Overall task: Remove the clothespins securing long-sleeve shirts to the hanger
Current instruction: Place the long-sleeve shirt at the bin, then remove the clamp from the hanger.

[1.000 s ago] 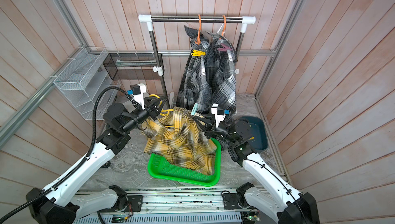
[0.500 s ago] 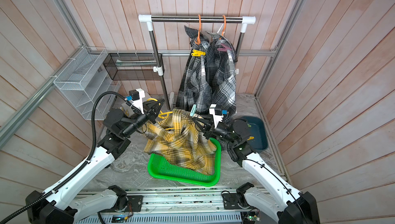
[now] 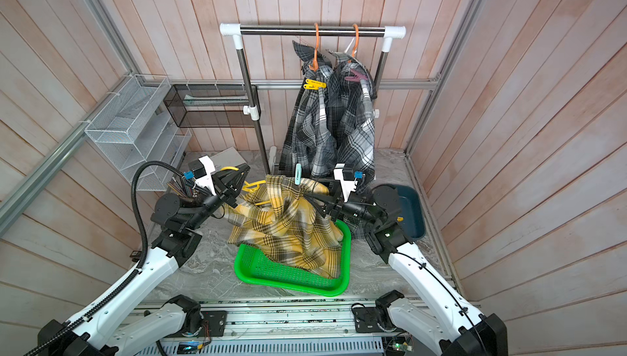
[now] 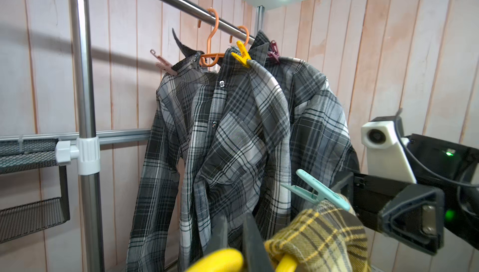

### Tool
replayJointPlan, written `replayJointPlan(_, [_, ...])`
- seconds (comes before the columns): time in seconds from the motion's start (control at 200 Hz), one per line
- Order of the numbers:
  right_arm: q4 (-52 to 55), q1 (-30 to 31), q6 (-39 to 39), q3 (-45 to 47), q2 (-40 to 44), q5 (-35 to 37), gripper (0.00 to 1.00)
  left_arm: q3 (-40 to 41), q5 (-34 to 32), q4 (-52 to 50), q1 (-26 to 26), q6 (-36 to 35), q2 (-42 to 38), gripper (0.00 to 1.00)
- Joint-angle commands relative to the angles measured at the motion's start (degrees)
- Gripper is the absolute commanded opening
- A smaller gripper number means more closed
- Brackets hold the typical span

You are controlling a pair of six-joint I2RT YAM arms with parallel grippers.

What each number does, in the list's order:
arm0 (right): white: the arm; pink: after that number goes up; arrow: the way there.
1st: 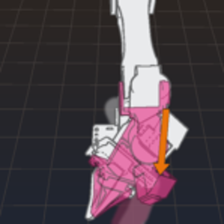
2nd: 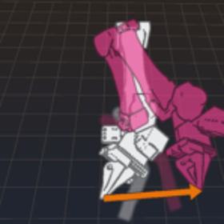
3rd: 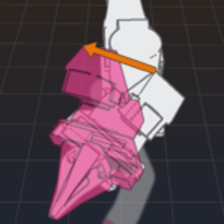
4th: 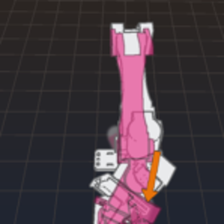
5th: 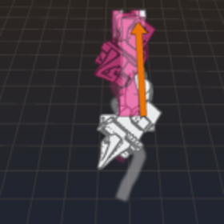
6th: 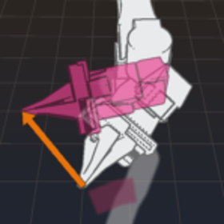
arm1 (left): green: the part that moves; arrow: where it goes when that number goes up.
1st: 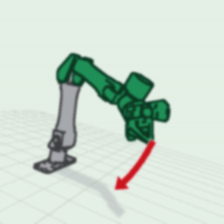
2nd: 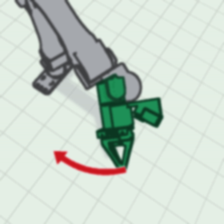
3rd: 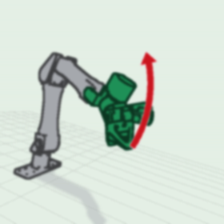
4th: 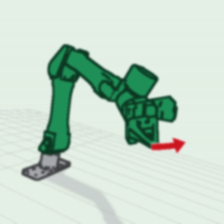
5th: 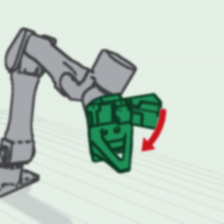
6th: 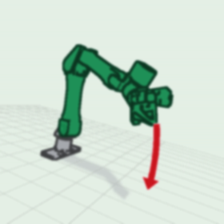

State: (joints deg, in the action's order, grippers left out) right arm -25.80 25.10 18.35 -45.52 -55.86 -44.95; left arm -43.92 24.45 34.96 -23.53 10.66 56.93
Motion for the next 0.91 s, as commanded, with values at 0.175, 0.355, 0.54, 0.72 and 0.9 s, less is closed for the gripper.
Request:
replayJointPlan(0.175, [5.38,-7.79,3.99,-6.52,-0.88,-17.41,0.74,3.4,6.14,9.09,0.94,-4.55,-0.6,0.0])
replayJointPlan(0.355, [14.88,-8.17,-2.78,-9.64,-0.98,-13.13,0.76,3.7,7.93,8.76,0.99,-5.87,-0.3,0.0])
replayJointPlan(0.54, [16.59,-8.36,-2.2,-11.98,-4.77,-15.7,0.76,5.05,10.84,11.03,1.19,-9.53,-0.51,0.0])
replayJointPlan(0.72, [11.94,-8.32,2.01,-12.23,-7.54,-19.52,0.76,7.3,11.55,15.55,1.28,-10.68,-0.23,0.0])
replayJointPlan(0.9, [9.73,-8.39,3.77,-10.99,-7.9,-20.75,0.76,8.89,11.31,19.47,1.38,-11.83,-0.13,0.0])
